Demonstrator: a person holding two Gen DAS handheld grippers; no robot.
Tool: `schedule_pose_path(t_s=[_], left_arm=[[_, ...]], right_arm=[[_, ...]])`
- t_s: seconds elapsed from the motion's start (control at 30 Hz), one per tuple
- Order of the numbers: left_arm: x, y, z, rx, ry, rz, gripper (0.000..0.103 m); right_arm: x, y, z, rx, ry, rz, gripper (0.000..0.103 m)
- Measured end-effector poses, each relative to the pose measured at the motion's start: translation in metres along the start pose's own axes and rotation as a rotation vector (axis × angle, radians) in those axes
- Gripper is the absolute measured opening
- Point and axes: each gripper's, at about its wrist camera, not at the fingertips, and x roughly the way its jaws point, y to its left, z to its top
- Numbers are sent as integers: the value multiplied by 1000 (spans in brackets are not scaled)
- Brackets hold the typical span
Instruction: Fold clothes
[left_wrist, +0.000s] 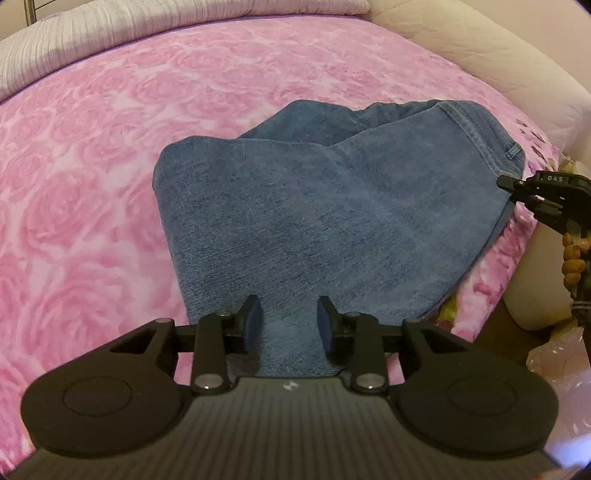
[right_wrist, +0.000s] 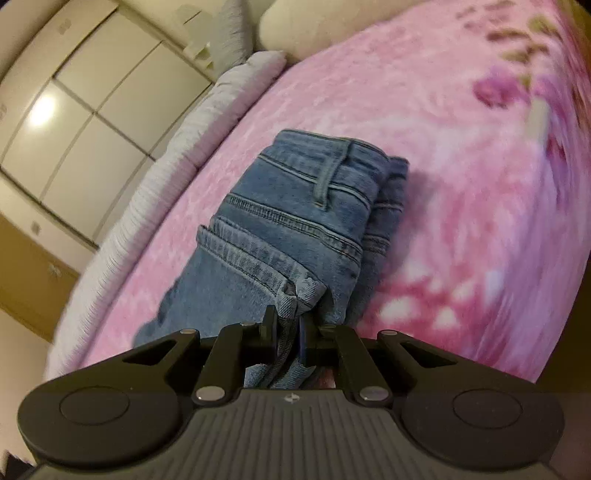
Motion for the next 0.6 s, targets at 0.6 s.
schedule_pose_path(t_s=[0.6], left_arm=[[-5, -26, 22, 38, -43, -14, 28]], right_arm=[[-43, 42, 37, -274, -263, 53, 8]])
